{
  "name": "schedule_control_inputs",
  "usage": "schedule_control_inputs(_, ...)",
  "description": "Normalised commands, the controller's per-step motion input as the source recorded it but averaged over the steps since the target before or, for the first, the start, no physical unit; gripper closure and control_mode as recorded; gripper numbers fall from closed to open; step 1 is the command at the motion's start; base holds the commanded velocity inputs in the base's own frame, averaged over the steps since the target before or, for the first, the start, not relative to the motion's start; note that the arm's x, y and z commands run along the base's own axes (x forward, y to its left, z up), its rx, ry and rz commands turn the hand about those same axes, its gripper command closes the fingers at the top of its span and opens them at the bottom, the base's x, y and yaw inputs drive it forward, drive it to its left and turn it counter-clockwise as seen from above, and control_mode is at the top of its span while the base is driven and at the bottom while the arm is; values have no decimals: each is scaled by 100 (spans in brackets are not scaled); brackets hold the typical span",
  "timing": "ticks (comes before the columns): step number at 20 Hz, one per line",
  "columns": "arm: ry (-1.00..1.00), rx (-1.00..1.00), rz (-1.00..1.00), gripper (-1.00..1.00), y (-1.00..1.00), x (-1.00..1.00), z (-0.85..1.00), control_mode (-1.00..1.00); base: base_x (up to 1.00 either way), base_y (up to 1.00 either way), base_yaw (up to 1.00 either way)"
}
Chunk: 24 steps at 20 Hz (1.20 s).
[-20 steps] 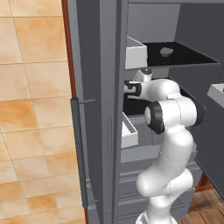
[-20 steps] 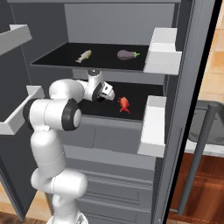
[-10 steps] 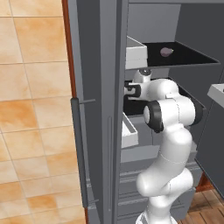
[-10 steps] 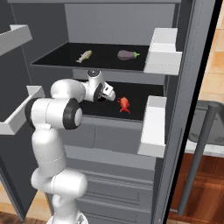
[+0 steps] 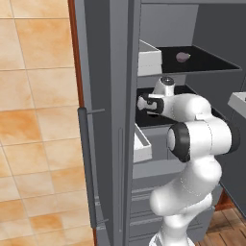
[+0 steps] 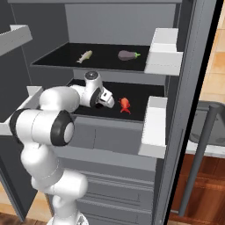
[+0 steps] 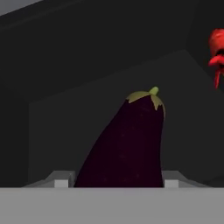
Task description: Place one eggplant and one fish in each tupperware on the nearby counter, to pack two identical lunches.
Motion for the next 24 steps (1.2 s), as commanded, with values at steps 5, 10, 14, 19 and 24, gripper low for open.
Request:
schedule_control_inputs(5, 0, 0, 12, 100, 0, -100, -12, -100, 0, 0, 0)
schedule_control_inputs(10, 1, 0, 6, 100, -8, -100, 19, -100, 0, 0, 0)
schedule_control_inputs(14, 13, 0, 5, 100, -28, -100, 66, -100, 0, 0, 0)
schedule_control_inputs(19, 12, 0, 7, 100, -11, -100, 72, -100, 0, 0, 0)
schedule_control_inputs(24, -2, 0, 15, 100, -2, -100, 51, -100, 0, 0, 0)
